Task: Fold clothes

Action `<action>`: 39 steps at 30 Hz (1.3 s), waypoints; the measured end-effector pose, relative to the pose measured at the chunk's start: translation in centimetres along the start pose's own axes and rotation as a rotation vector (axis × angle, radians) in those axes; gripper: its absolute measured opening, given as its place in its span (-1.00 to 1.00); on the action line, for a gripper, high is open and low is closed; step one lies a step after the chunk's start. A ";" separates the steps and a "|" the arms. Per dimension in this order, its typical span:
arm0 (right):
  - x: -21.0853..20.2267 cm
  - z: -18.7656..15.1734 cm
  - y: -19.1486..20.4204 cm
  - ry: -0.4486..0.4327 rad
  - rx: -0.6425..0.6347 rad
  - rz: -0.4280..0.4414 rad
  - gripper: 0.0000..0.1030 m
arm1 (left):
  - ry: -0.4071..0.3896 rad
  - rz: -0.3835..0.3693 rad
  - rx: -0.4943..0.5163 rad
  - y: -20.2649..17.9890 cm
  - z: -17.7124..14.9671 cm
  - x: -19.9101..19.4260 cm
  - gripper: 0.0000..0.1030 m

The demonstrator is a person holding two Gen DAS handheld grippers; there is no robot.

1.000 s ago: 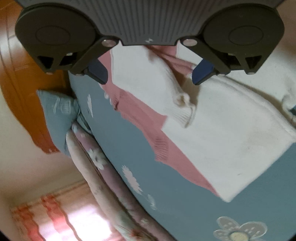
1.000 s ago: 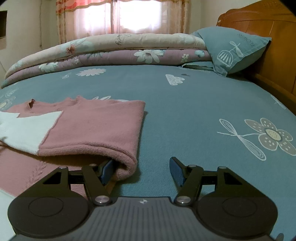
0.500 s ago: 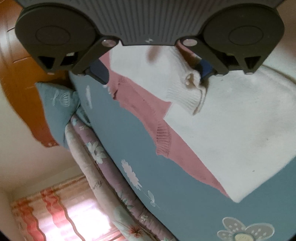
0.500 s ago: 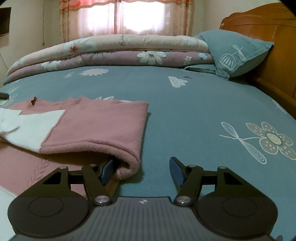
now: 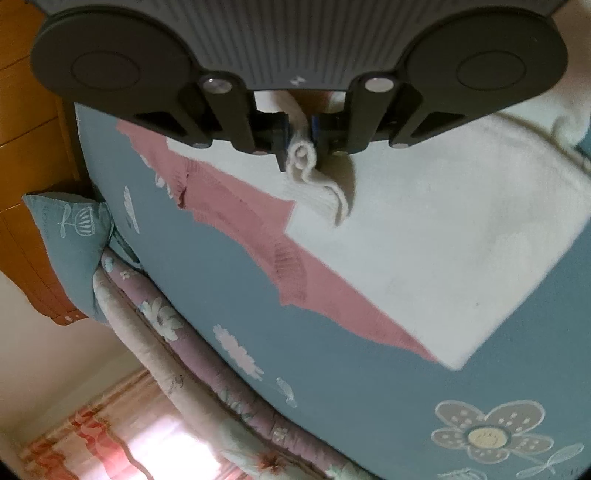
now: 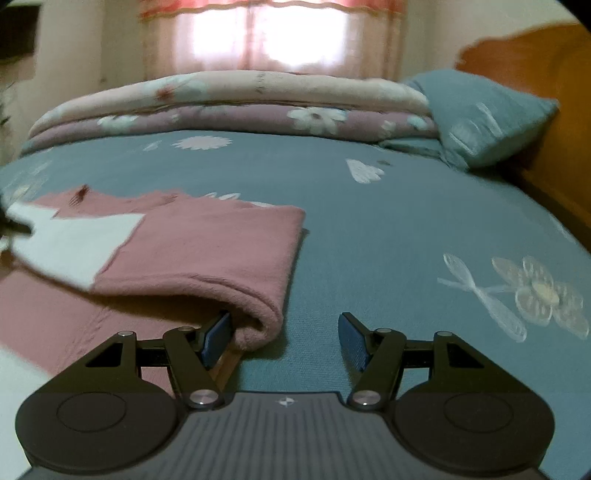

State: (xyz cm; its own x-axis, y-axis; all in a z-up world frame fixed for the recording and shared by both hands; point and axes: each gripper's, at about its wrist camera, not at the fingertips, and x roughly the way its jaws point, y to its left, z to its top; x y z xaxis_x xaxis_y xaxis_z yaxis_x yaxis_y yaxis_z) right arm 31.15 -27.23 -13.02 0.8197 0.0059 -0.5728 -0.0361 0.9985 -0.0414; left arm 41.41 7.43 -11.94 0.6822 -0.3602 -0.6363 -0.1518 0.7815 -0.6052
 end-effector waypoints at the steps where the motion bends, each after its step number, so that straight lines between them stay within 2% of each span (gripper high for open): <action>1: -0.1 0.0 0.0 0.000 -0.014 0.007 0.33 | -0.010 -0.006 0.006 -0.2 0.2 -0.2 -0.87; 3: -0.4 0.1 -0.1 0.000 -0.041 0.022 0.30 | -0.024 -0.015 0.020 -0.6 0.6 -0.6 -0.87; 4: -0.6 0.1 -0.1 0.000 -0.055 0.030 0.12 | -0.027 -0.018 0.028 -0.9 0.8 -0.6 -0.87; 5: -0.7 0.1 -0.1 0.000 -0.069 0.037 -0.15 | -0.031 -0.021 0.036 -1.1 0.9 -0.7 -0.87; 7: -1.0 0.1 -0.2 0.001 -0.096 0.052 -0.33 | -0.035 -0.027 0.046 -1.4 1.2 -0.8 -0.87; 9: -1.1 0.0 0.0 -0.004 -0.126 0.053 -0.33 | -0.039 -0.032 0.051 -1.5 1.4 -0.9 -0.87; 14: -1.1 -0.3 1.4 -0.041 -0.214 -0.010 -0.33 | -0.058 -0.031 0.067 -2.1 2.2 -1.1 -0.87; 17: -1.3 -0.8 2.8 -0.060 -0.328 -0.065 -0.33 | -0.090 -0.050 0.064 -2.4 3.0 -1.5 -0.87; 18: -1.2 -0.9 3.1 -0.050 -0.365 -0.075 -0.33 | -0.104 -0.058 0.061 -2.4 3.2 -1.7 -0.87; 20: -1.1 -1.0 3.3 -0.021 -0.399 -0.072 -0.33 | -0.086 -0.027 0.063 -1.9 3.1 -1.1 -0.87; 23: -1.7 -0.4 2.4 -0.003 -0.359 -0.016 -0.35 | -0.046 0.037 0.061 -0.7 2.5 0.3 -0.87; 24: -2.2 -0.1 1.9 -0.022 -0.334 0.001 -0.41 | -0.035 0.048 0.053 -0.2 2.2 0.7 -0.87; 25: -2.7 0.3 1.4 -0.043 -0.290 0.022 -0.59 | -0.024 0.056 0.045 0.3 1.9 1.1 -0.87; 26: -3.1 0.8 0.8 -0.067 -0.233 0.043 -0.65 | -0.028 0.050 0.040 0.5 1.7 1.1 -0.87; 28: -3.3 1.5 0.1 -0.123 -0.131 0.057 -0.66 | -0.036 0.042 0.040 0.7 1.3 1.1 -0.87; 31: -1.7 2.0 -0.1 -0.134 -0.023 0.076 -0.67 | -0.036 0.046 0.054 0.5 1.2 1.0 -0.86; 39: 1.1 0.4 0.4 -0.017 -0.053 0.081 -0.67 | -0.019 0.018 0.022 1.6 1.2 0.5 -0.80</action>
